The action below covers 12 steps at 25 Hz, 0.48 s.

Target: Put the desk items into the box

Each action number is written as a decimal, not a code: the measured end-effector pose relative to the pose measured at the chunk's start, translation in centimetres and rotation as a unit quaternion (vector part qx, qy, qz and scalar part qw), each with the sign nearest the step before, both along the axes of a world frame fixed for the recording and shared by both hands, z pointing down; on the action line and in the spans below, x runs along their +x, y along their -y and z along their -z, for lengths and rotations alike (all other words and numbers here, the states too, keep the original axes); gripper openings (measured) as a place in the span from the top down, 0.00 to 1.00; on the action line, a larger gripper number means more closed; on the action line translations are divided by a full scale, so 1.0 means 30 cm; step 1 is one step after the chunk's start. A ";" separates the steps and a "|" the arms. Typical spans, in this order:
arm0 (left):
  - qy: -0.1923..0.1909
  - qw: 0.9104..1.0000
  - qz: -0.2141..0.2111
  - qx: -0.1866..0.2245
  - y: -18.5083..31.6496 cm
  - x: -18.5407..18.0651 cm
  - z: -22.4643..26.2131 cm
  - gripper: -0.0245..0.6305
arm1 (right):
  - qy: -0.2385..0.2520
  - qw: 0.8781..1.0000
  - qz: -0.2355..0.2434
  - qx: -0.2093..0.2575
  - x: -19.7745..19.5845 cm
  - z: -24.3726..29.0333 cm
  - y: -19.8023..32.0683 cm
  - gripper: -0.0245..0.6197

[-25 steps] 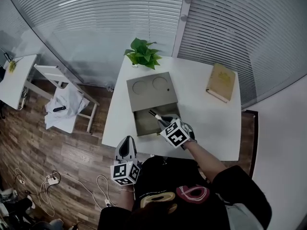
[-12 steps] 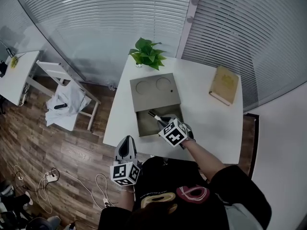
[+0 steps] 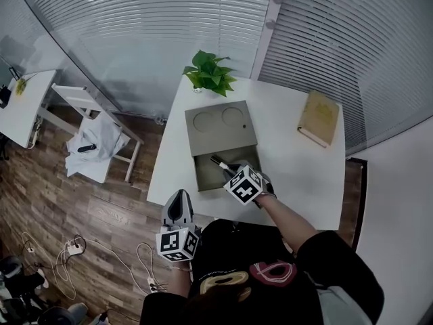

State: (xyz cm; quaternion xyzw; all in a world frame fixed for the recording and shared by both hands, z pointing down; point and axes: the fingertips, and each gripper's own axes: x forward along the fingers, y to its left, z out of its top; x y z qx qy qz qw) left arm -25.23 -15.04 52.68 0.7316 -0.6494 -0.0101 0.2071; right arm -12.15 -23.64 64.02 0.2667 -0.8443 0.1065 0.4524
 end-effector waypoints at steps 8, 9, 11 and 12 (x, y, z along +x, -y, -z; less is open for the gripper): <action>0.012 1.000 -0.010 -0.015 -0.012 0.014 -0.018 0.93 | -0.001 1.000 -0.006 -0.006 0.002 -0.010 0.009 0.85; 0.011 1.000 -0.010 -0.017 -0.015 0.016 -0.023 0.93 | -0.003 1.000 -0.006 -0.007 0.001 -0.012 0.009 0.85; 0.010 1.000 -0.011 -0.020 -0.019 0.020 -0.031 0.93 | -0.007 1.000 -0.004 -0.010 0.000 -0.018 0.009 0.85; 0.011 1.000 -0.011 -0.020 -0.020 0.023 -0.034 0.93 | -0.009 1.000 -0.004 -0.011 0.000 -0.021 0.009 0.85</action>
